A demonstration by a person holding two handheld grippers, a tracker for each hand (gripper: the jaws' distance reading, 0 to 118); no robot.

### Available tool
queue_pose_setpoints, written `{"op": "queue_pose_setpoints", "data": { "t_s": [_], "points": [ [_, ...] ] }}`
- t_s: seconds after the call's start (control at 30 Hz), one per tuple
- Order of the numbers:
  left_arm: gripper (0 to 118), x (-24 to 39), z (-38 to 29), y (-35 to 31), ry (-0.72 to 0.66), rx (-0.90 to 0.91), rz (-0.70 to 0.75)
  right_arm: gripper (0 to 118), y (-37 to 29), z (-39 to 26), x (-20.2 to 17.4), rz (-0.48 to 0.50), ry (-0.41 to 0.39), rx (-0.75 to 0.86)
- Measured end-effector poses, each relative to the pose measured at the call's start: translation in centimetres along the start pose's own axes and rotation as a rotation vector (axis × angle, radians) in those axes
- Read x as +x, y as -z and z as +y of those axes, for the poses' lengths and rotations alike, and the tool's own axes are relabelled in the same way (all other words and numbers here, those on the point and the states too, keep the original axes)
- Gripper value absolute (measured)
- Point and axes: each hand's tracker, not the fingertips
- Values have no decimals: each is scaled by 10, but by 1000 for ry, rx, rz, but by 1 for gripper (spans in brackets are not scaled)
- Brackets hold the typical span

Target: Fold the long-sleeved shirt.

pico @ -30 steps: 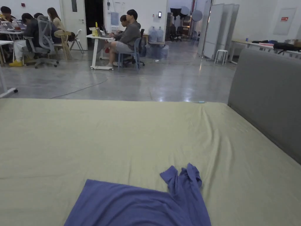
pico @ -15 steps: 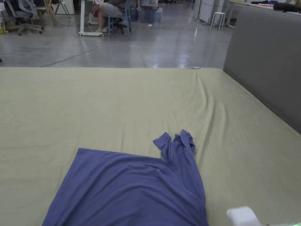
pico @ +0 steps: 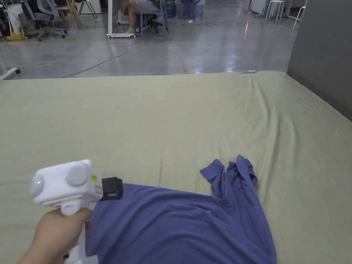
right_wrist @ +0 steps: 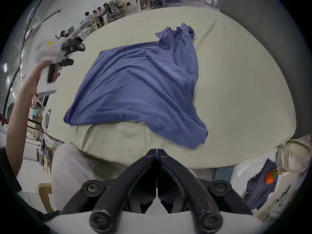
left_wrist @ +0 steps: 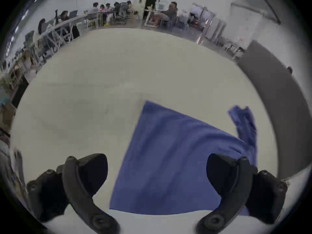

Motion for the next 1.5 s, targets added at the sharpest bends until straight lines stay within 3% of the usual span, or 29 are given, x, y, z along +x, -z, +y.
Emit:
{"op": "queue_pose_setpoints", "data": {
  "t_s": [0.07,0.1,0.13,0.2,0.27,0.33,0.4,0.43,0.47,0.5,0.57,0.6,0.7,0.77,0.8,0.83,0.87,0.9,0.93,0.97,1.0,1.1,1.2,1.3,1.5],
  "points": [
    [115,15,17,34,5,-49,26,0,-1,-3,10,-22,22,-7],
    [106,16,23,53,18,-66,77,0,-2,-4,17,-31,27,-12],
    [88,18,27,65,49,-75,147,0,0,-5,22,-44,34,-16],
    [32,21,36,84,139,-63,152,0,2,-6,34,-76,43,-34],
    [26,27,31,90,202,-16,107,0,6,-4,45,-151,41,-50],
    [25,38,22,100,389,-24,220,0,12,2,55,-181,38,-50],
    [16,45,19,97,478,-2,224,0,19,11,62,-171,37,-63],
    [2,54,8,80,474,-27,170,0,22,16,65,-149,56,-59],
    [0,58,2,75,452,-69,164,0,26,23,70,-95,101,-40],
    [0,59,1,69,455,-71,172,23,30,29,75,-48,142,-37],
    [0,47,17,59,391,-83,119,101,43,39,81,-54,219,-68],
    [0,41,21,49,337,-73,95,118,50,42,81,-60,226,-72],
    [0,18,39,9,175,-4,-5,117,63,49,75,-60,193,-50],
    [0,6,43,-24,177,53,-33,116,83,50,70,-60,164,-86],
    [0,3,42,-34,180,64,-29,102,93,45,67,-61,137,-109],
    [0,0,42,-43,186,64,-33,80,101,43,62,-93,100,-133],
    [0,-5,42,-56,174,74,-48,79,106,42,53,-137,59,-140],
    [0,-11,41,-70,144,86,-84,68,95,42,47,-144,51,-84],
    [0,-16,41,-81,126,81,-106,42,86,40,44,-160,40,-73],
    [0,-17,33,-93,117,82,-122,3,74,41,39,-126,25,-28],
    [0,-20,32,-104,92,102,-144,3,66,40,36,-72,38,3],
    [0,-27,26,-139,62,136,-208,3,41,41,31,-102,55,44],
    [0,-33,27,-179,49,169,-251,3,0,53,29,-61,51,133],
    [0,-36,33,-215,54,217,-273,2,-55,81,17,-153,-66,263],
    [0,-46,72,-286,-14,351,-302,2,-159,180,17,-338,-207,476]
  ]
}}
